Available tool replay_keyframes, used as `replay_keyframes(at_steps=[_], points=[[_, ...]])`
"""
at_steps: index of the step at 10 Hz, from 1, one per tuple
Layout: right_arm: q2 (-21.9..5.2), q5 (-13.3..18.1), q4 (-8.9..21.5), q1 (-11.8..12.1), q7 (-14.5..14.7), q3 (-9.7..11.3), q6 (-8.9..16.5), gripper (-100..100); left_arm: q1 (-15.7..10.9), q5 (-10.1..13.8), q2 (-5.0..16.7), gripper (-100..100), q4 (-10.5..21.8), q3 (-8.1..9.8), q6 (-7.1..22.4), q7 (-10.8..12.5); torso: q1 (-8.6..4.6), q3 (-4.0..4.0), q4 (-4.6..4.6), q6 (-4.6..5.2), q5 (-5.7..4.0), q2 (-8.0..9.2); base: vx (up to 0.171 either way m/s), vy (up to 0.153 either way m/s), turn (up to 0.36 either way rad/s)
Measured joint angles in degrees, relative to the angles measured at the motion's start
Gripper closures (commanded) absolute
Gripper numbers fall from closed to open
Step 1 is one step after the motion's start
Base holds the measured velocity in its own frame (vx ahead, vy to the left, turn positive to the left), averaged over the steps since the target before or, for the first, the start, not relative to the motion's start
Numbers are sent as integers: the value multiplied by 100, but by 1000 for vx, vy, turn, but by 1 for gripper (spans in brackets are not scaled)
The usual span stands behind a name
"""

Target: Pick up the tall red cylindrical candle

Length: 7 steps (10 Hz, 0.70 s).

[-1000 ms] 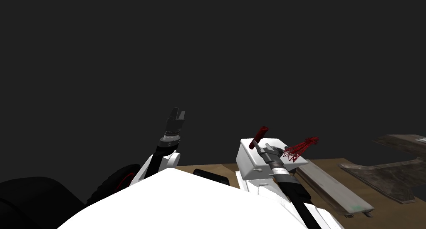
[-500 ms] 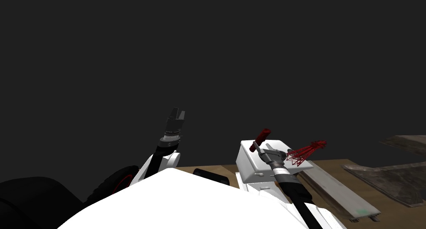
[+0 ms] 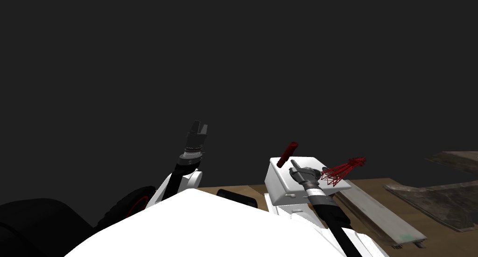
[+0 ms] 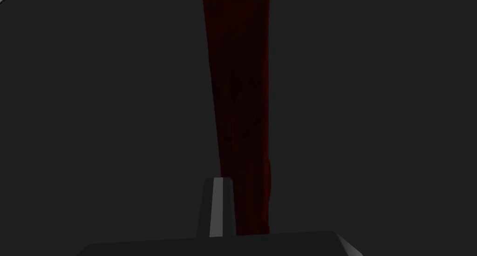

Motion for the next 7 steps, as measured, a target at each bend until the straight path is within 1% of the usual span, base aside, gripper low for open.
replay_keyframes(at_steps=[1, 2, 3, 4, 5, 7], points=[[0, 0, 0, 0, 0, 0, 0, -100, 0, 0, 0, 0, 0, 0, 0, 0, 0, 0, 0, 0, 0, 0, -56, 34, 165], [-63, 112, 27, 116, -64, -30, 3, -100, -1, 0, 0, 0, 0, -1, 0, 0, 10, 9, 3, -2, 2, 16, -81, 31, 128], [-149, 188, 85, 171, -151, -70, 6, -100, -1, 0, 0, 0, 0, 0, 0, 0, 10, 15, 6, 0, 3, 27, -98, 25, 114], [-238, 250, 53, 276, -244, -95, 47, -100, -1, 0, 0, 0, 0, -1, 0, 0, 9, 20, 8, 0, 3, 36, -122, 21, 135], [-346, 317, 90, 360, -351, -129, 80, -100, -2, 0, 0, 0, 0, -1, 0, 0, 6, 26, 10, 0, 2, 45, -94, 25, 88], [-573, 392, 99, 507, -575, -154, 209, -100, -1, 0, 0, 0, 0, 0, 0, 0, 5, 17, 7, 1, 2, 28, -36, 10, 32]])
